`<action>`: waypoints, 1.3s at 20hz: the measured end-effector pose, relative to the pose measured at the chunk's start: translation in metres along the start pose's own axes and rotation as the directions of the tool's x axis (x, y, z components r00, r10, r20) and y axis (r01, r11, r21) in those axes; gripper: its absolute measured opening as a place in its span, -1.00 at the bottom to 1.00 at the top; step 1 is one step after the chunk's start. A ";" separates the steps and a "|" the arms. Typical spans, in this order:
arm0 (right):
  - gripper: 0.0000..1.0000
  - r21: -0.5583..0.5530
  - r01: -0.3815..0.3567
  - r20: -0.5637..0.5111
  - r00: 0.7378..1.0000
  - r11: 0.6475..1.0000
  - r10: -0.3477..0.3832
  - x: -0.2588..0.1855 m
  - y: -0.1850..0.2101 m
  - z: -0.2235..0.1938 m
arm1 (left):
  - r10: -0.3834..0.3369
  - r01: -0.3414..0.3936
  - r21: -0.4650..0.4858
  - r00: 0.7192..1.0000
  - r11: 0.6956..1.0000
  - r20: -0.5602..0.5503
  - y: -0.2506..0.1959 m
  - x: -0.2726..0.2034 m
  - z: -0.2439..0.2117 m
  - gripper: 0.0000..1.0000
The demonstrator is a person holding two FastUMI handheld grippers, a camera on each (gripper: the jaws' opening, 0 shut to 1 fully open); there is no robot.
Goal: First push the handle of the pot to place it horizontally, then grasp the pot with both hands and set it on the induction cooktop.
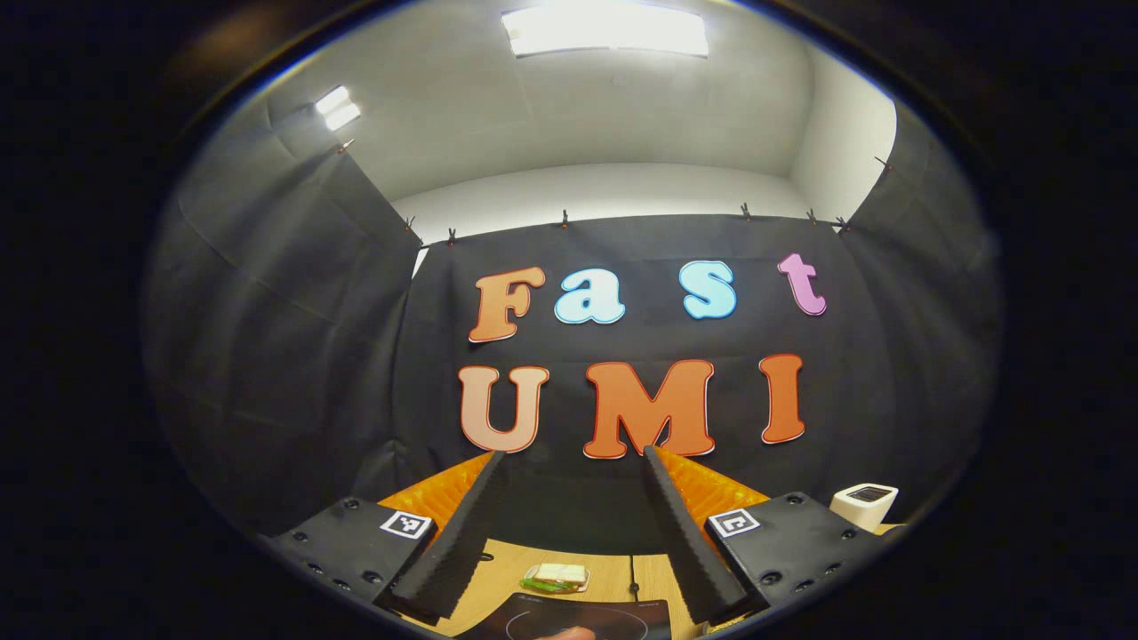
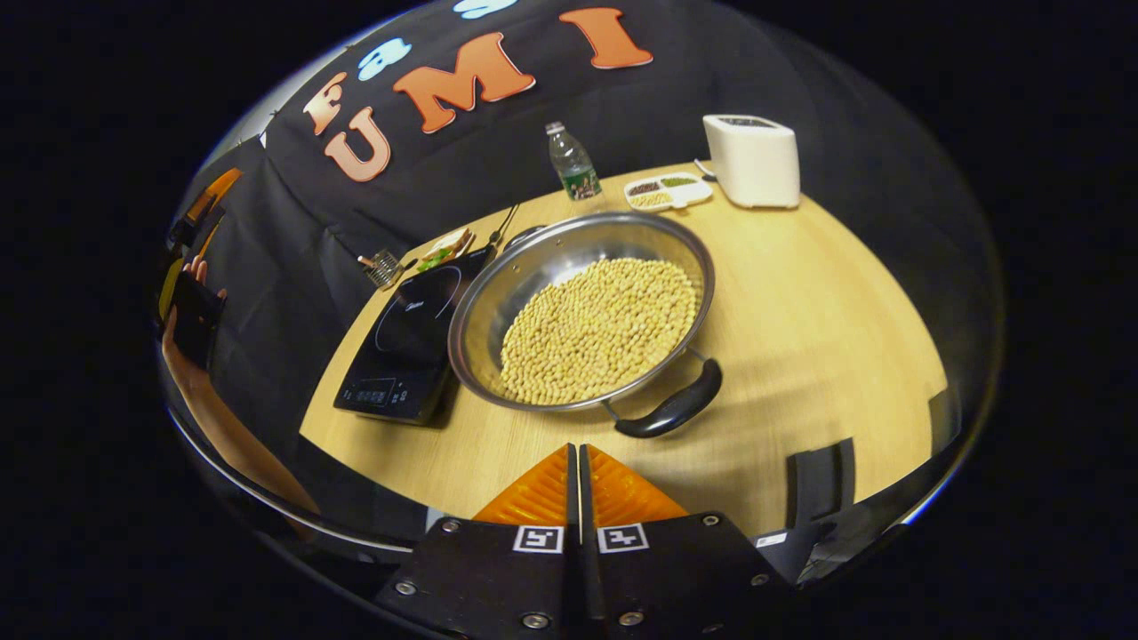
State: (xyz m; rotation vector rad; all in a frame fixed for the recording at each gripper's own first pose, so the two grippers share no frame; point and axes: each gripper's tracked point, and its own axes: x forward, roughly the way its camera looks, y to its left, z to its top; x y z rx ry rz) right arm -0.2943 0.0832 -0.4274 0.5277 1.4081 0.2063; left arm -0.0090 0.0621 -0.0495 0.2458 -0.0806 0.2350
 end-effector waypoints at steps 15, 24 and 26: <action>-1.00 0.115 0.070 -0.156 0.986 0.991 -0.051 0.044 -0.037 0.005 | -0.009 0.007 0.083 1.000 0.997 0.027 -0.010 0.002 -0.002 0.96; -0.99 0.107 0.185 -0.161 0.973 0.977 -0.167 0.043 -0.088 0.031 | 0.014 -0.009 0.116 0.999 0.993 -0.043 0.002 0.010 -0.019 0.96; -1.00 0.098 0.205 -0.158 0.969 0.974 -0.188 0.044 -0.095 0.037 | 0.018 -0.013 0.118 0.999 0.993 -0.046 0.005 0.010 -0.022 1.00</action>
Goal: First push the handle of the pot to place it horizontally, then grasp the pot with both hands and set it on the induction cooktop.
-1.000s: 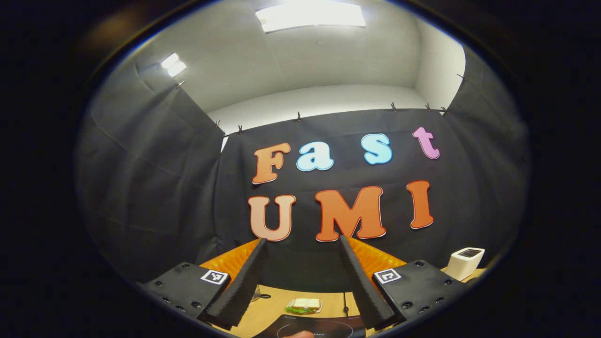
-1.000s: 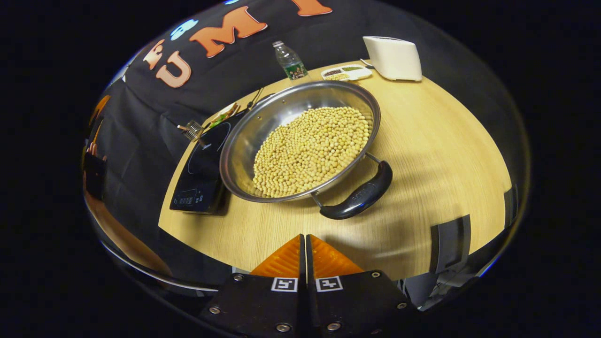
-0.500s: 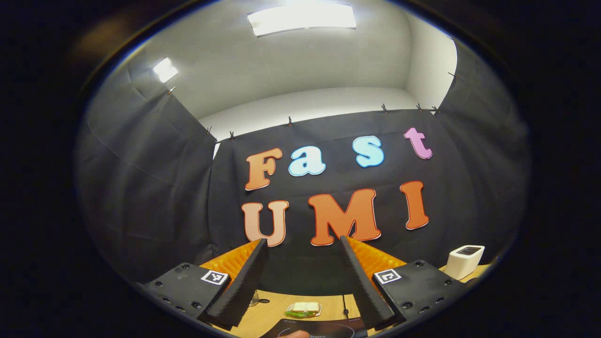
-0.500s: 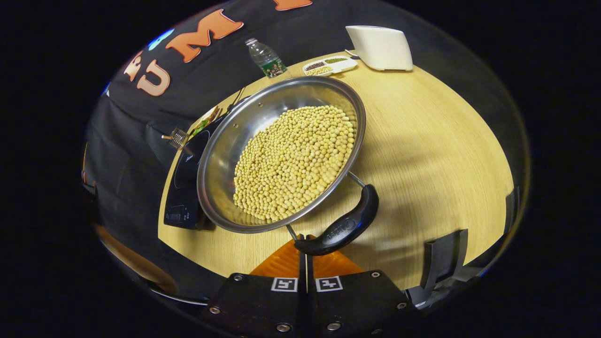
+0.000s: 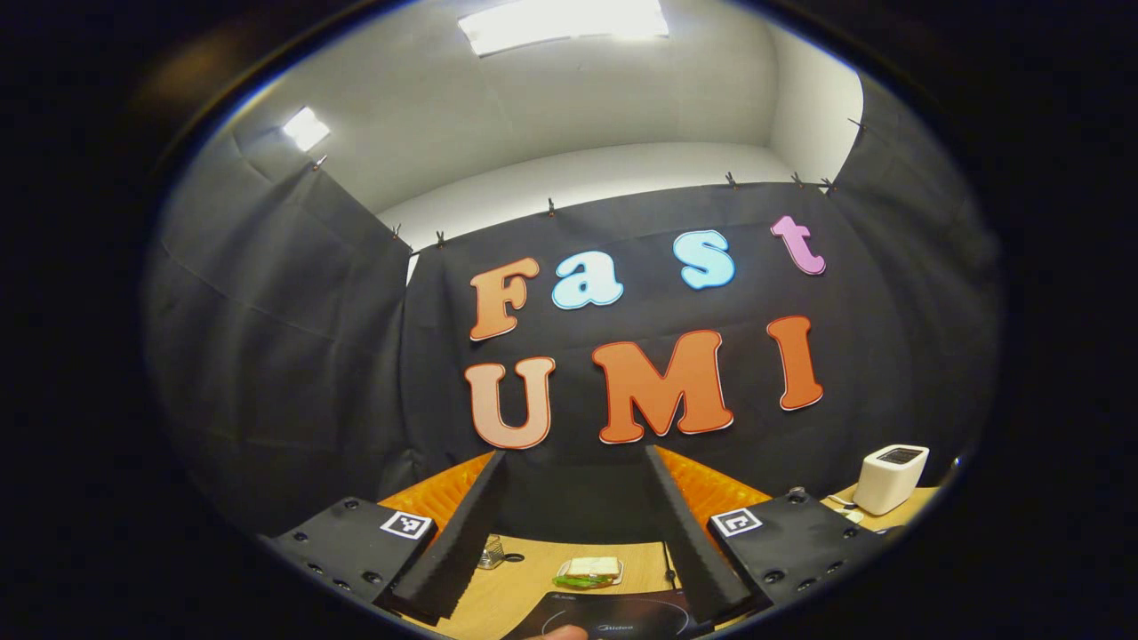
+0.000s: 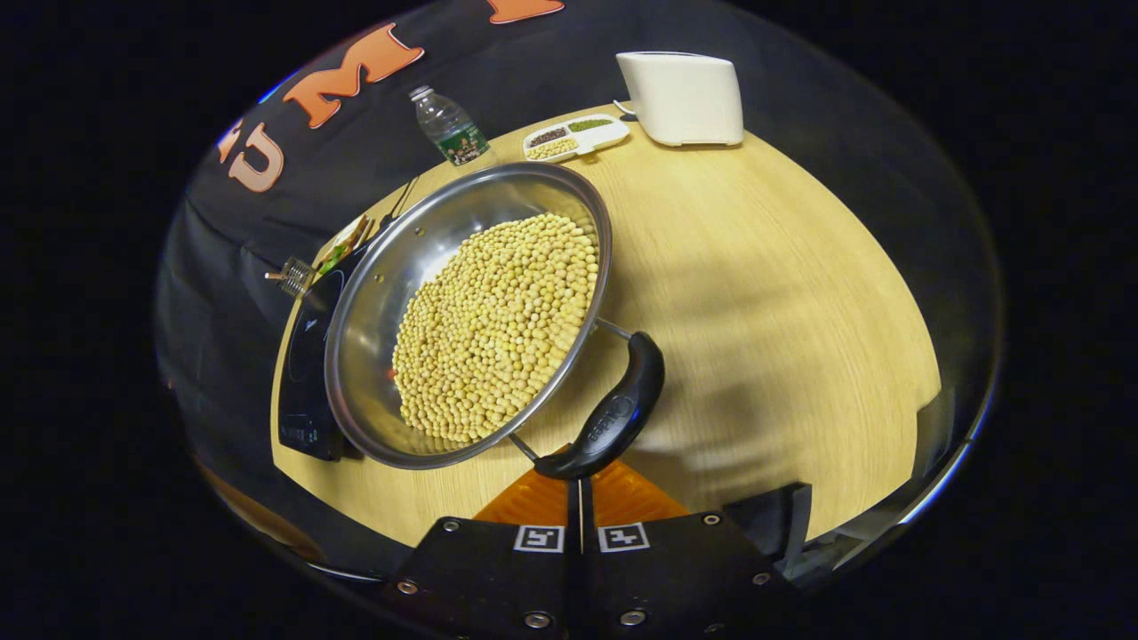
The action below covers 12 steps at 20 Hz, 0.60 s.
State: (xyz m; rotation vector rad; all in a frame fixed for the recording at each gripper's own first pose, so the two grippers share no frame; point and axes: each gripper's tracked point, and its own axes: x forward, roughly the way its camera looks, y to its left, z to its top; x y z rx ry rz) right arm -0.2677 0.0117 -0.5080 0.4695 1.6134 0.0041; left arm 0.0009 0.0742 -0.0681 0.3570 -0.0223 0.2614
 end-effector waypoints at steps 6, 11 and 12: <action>-1.00 0.016 0.026 0.022 0.999 1.000 -0.026 0.005 -0.014 0.017 | -0.015 0.016 0.023 0.999 1.000 -0.038 -0.002 0.001 -0.009 0.97; -1.00 0.067 0.032 0.030 0.999 0.997 -0.034 0.013 -0.020 0.032 | -0.025 0.026 0.038 0.999 0.999 -0.040 -0.001 0.003 -0.011 1.00; -0.99 0.072 0.034 0.032 0.999 0.997 -0.037 0.014 -0.021 0.035 | -0.020 0.022 0.045 0.999 0.999 -0.043 0.001 0.003 -0.013 1.00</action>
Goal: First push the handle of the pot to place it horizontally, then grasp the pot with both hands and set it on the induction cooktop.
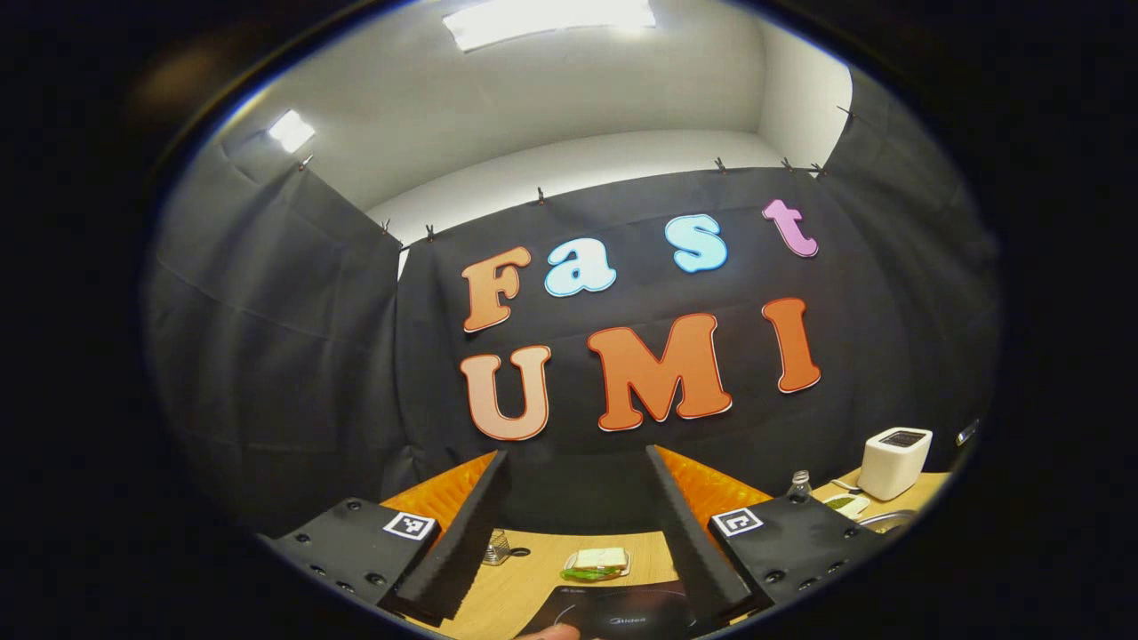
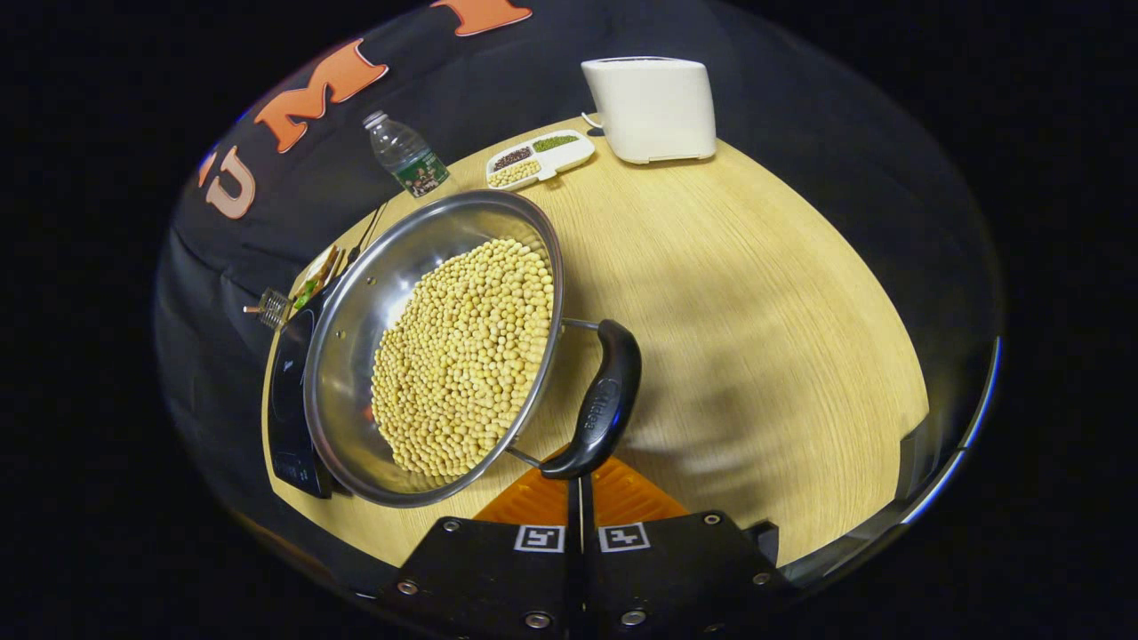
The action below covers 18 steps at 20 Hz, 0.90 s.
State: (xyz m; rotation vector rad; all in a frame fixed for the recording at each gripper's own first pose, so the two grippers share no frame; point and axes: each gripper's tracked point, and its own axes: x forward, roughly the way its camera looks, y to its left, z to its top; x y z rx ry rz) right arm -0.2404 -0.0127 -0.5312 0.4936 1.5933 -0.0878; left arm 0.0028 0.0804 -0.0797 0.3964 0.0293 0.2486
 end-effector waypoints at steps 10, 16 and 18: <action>-0.99 0.027 0.059 0.049 0.997 0.998 -0.061 0.004 -0.012 0.036 | 0.011 -0.010 0.015 0.998 1.000 -0.062 0.017 0.004 -0.022 1.00; -1.00 0.064 0.062 0.052 0.996 0.996 -0.066 0.007 -0.022 0.054 | 0.007 -0.007 -0.003 0.998 1.000 -0.068 0.022 0.006 -0.024 1.00; -1.00 0.073 0.064 0.059 0.996 0.995 -0.068 0.007 -0.025 0.061 | -0.007 0.006 -0.016 0.997 1.000 -0.078 0.018 0.006 -0.027 1.00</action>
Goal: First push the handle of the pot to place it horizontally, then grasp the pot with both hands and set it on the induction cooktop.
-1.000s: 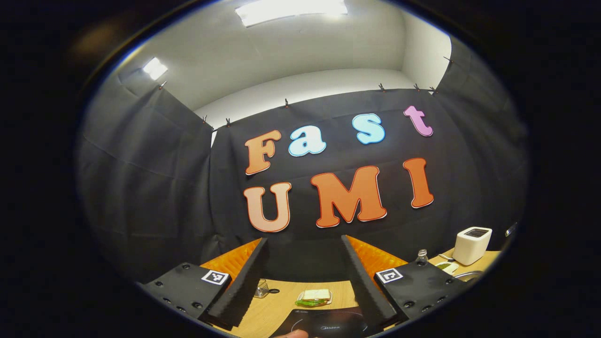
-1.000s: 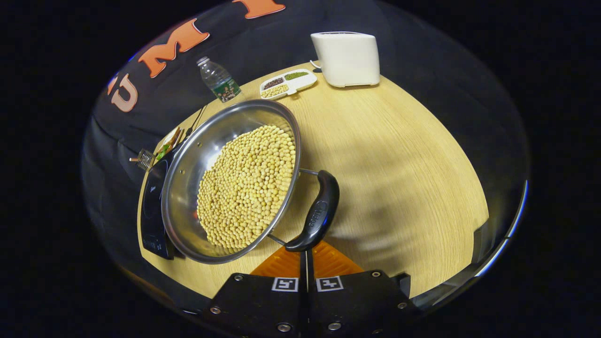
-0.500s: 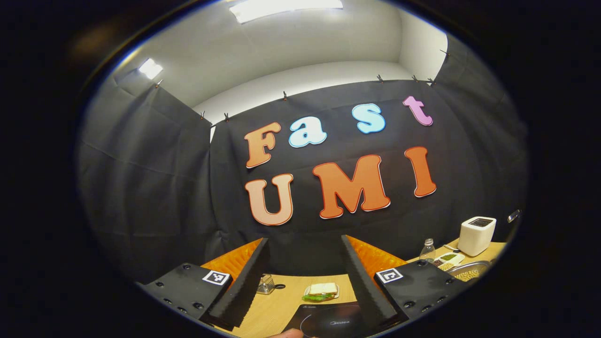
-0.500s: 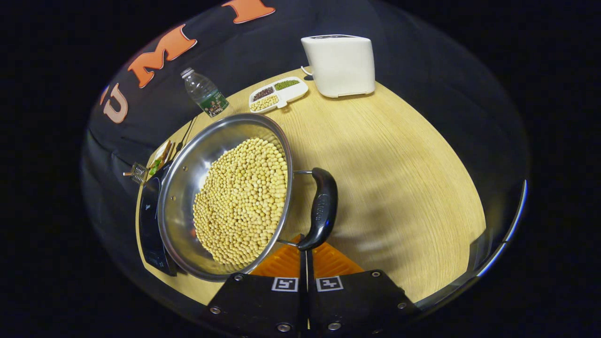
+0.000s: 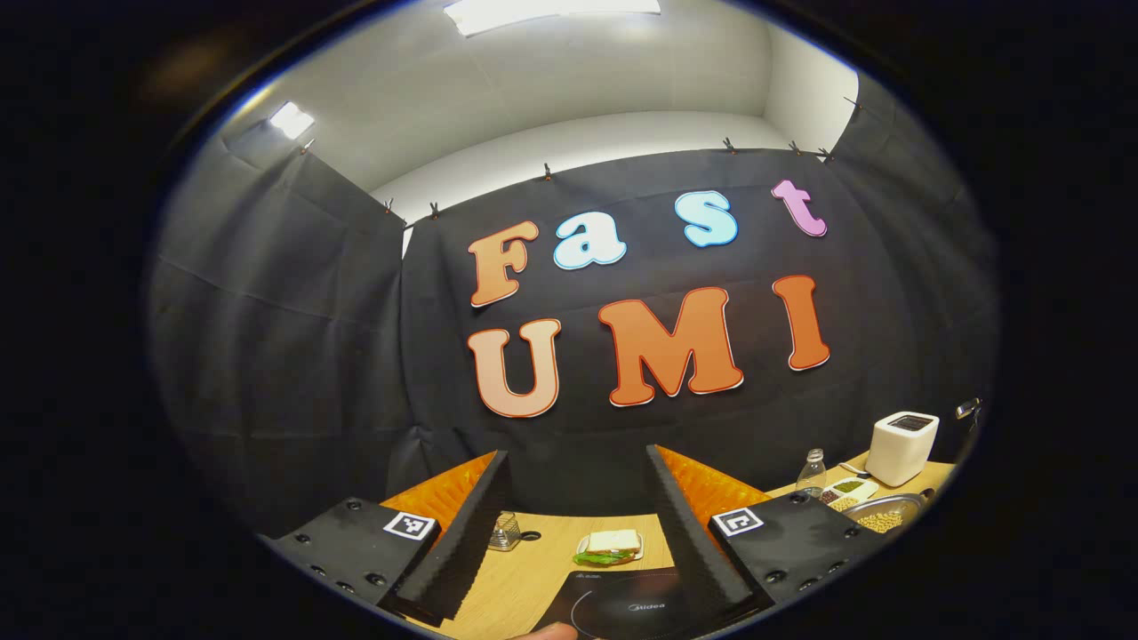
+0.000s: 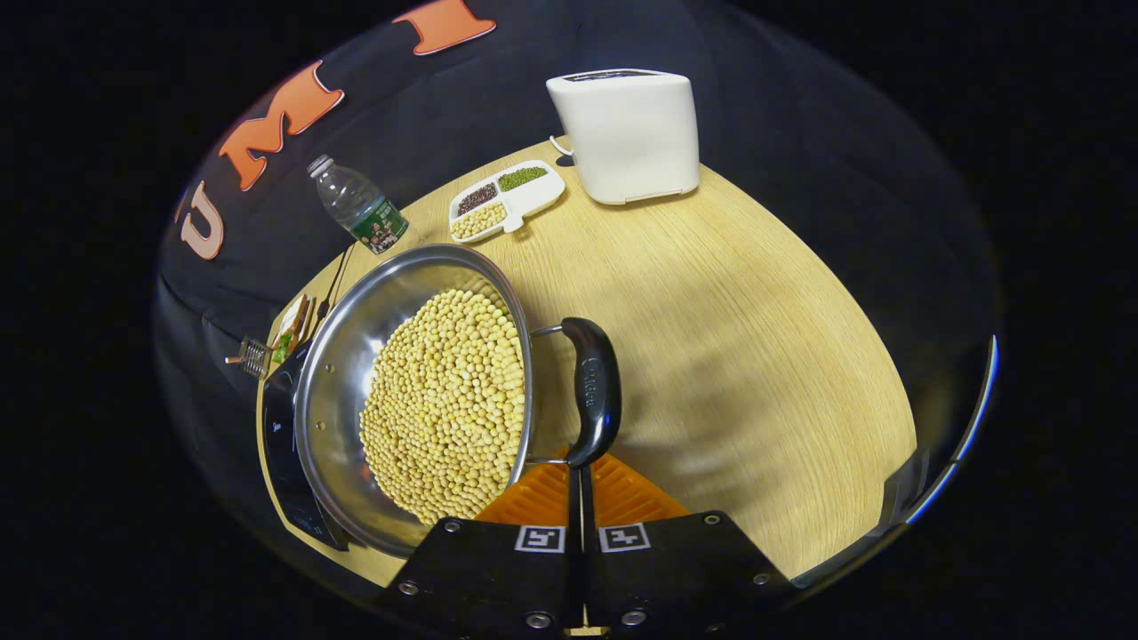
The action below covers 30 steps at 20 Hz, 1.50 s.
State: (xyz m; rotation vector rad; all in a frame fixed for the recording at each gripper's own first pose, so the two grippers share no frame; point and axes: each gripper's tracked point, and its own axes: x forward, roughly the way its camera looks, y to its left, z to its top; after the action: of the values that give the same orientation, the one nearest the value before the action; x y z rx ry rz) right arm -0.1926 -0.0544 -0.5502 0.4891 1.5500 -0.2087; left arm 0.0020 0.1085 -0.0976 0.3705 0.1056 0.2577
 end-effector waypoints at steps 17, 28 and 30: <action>-1.00 -0.029 0.073 0.031 0.997 0.997 -0.072 0.029 -0.012 0.067 | -0.076 0.064 -0.081 0.986 0.995 -0.149 -0.025 0.004 -0.043 1.00; -0.79 -0.038 -0.010 0.142 0.990 0.999 0.015 -0.012 -0.006 0.093 | -0.236 0.203 -0.135 0.923 0.970 -0.303 -0.096 0.000 -0.090 1.00; -0.46 -0.066 -0.037 0.162 0.986 0.997 0.047 -0.022 0.004 0.096 | -0.290 0.247 -0.161 0.889 0.956 -0.356 -0.122 -0.002 -0.105 1.00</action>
State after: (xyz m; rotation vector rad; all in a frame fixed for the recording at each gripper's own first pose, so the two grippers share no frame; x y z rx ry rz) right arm -0.1049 -0.0958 -0.5332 0.4437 1.3802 -0.1629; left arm 0.0120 0.0344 -0.2401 0.1868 0.5170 0.0554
